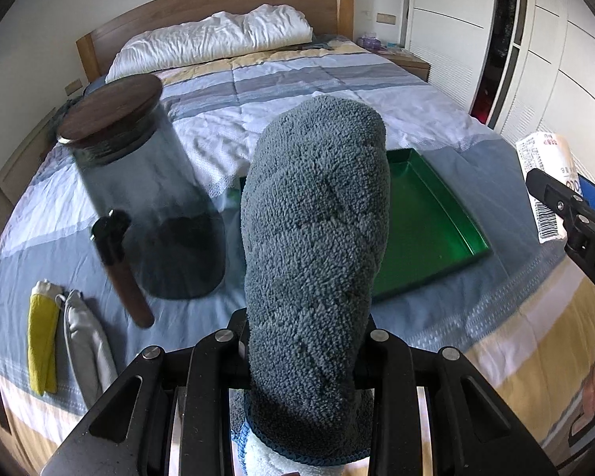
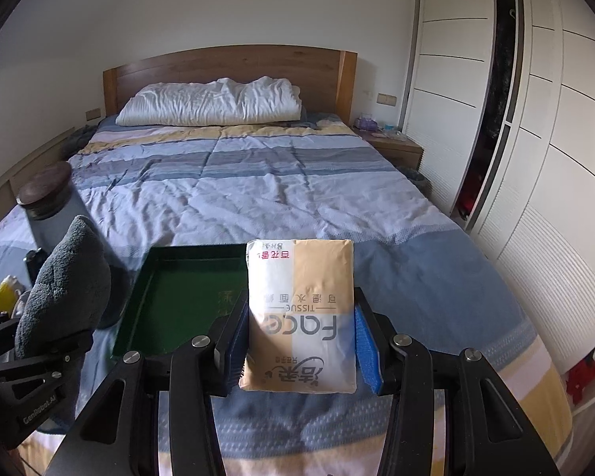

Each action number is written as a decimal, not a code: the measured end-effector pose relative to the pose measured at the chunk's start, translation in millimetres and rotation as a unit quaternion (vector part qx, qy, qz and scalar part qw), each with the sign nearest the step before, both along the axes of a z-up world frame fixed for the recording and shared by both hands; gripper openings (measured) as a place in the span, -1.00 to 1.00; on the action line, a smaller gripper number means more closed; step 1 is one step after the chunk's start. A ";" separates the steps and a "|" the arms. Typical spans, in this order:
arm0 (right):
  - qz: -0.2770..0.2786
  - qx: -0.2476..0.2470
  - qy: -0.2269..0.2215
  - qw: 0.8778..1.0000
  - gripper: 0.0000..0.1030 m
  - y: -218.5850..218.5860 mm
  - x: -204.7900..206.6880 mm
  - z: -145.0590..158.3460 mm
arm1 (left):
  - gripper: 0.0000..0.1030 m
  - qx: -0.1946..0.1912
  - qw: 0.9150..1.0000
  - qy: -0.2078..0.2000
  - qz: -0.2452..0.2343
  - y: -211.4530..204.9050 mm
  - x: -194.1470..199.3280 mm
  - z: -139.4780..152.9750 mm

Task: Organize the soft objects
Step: 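Lift the grey towel and tissue pack and carry both toward the green tray, then hold the towel and tissue pack above the green tray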

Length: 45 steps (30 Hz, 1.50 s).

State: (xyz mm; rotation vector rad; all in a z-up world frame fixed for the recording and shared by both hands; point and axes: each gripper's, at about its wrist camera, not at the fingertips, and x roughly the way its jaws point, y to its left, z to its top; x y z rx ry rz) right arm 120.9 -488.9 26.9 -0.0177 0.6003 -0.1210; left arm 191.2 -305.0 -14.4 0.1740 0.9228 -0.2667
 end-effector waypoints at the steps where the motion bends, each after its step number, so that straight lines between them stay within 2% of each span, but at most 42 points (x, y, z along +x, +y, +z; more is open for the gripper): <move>1: 0.001 0.000 -0.001 1.000 -0.11 0.2 7.8 -1.9 | -0.50 0.000 1.000 -0.001 0.002 -2.3 5.0 -1.1; 11: 0.017 -0.013 -0.006 1.000 -0.10 -4.6 69.0 -24.4 | -0.50 -0.007 0.999 -0.005 0.036 -12.0 35.2 -11.1; 19: 0.050 -0.006 0.003 0.999 -0.10 -9.7 118.8 -46.1 | -0.49 -0.012 0.997 0.011 0.071 -19.2 58.9 -25.6; 29: 0.061 -0.007 0.025 0.998 -0.10 -16.7 162.0 -80.0 | -0.49 -0.003 0.995 0.021 0.093 -31.7 81.1 -49.6; 45: 0.075 -0.005 0.044 0.996 -0.09 -16.0 211.9 -110.4 | -0.49 0.010 0.991 0.041 0.125 -44.3 110.9 -71.0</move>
